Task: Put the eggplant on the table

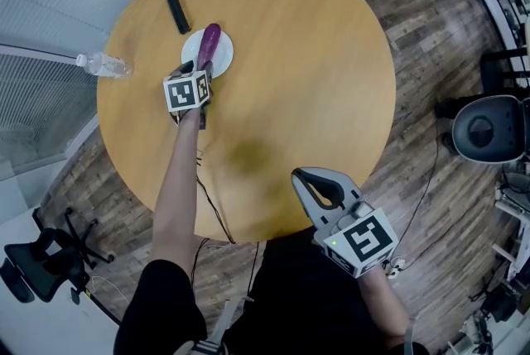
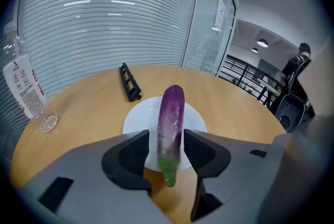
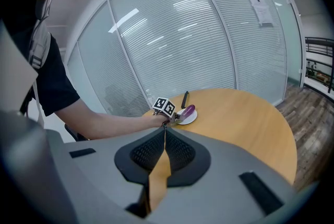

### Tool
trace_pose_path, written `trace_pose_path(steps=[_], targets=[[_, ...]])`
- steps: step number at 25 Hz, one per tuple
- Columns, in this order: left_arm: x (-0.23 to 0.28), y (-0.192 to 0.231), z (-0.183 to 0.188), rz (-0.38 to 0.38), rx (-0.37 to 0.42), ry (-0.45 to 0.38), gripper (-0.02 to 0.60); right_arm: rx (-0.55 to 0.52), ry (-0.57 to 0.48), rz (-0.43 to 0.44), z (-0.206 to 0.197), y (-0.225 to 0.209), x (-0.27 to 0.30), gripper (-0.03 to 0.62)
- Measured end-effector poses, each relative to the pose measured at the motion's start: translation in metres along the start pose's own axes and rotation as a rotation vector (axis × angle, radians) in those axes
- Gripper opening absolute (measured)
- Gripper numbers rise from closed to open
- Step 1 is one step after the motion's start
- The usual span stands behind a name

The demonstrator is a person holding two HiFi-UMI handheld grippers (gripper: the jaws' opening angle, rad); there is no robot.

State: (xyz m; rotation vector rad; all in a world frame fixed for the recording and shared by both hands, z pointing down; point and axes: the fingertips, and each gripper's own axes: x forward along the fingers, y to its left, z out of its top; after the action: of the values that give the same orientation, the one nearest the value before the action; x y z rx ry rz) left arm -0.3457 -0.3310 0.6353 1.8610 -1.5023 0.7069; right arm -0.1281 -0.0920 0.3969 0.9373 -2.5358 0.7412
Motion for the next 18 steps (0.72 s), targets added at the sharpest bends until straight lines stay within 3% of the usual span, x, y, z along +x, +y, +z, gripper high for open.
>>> trace_pose_path(steps=[18], targets=[[-0.023,-0.003,-0.009,0.030,-0.005,-0.005,0.202,-0.012,-0.018,0.004,0.000,0.003,-0.013,0.018]])
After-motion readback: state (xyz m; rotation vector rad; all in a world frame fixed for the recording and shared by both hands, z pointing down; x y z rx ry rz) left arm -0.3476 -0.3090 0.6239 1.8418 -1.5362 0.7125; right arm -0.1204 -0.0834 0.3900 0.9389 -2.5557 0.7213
